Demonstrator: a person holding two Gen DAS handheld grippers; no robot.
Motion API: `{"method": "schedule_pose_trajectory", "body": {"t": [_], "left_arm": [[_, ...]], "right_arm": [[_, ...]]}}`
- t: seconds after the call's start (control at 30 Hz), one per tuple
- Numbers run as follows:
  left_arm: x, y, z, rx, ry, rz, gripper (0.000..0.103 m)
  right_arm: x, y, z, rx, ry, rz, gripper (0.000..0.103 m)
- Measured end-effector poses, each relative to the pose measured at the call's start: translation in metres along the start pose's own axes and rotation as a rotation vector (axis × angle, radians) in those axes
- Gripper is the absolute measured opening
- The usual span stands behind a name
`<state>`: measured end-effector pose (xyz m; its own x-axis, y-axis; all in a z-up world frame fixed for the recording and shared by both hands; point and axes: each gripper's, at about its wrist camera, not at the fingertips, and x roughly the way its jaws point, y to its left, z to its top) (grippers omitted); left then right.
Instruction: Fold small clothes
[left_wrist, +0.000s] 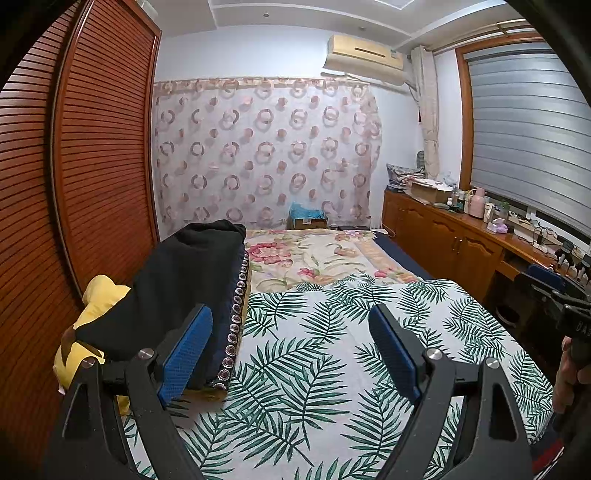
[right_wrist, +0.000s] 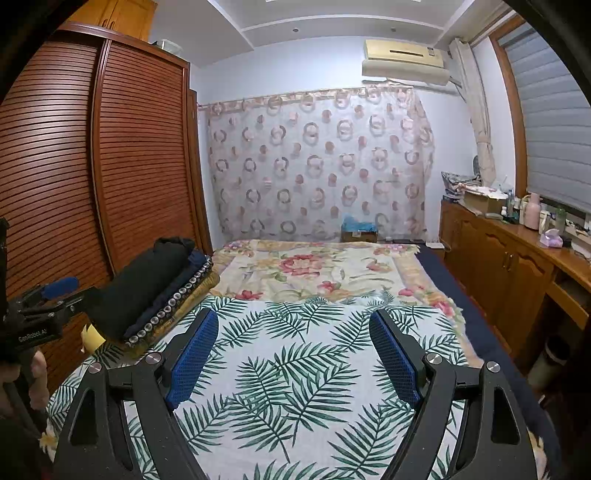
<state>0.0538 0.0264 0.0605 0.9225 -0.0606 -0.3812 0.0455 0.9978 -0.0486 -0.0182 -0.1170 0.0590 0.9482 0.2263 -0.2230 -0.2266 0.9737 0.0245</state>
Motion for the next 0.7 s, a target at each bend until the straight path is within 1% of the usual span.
{"method": "schedule_pose_trajectory", "body": {"t": [0.7], "left_arm": [[-0.001, 0.006, 0.001, 0.002, -0.005, -0.004, 0.087]], "right_arm": [[0.0, -0.012, 0.002, 0.0, -0.001, 0.004, 0.085]]}}
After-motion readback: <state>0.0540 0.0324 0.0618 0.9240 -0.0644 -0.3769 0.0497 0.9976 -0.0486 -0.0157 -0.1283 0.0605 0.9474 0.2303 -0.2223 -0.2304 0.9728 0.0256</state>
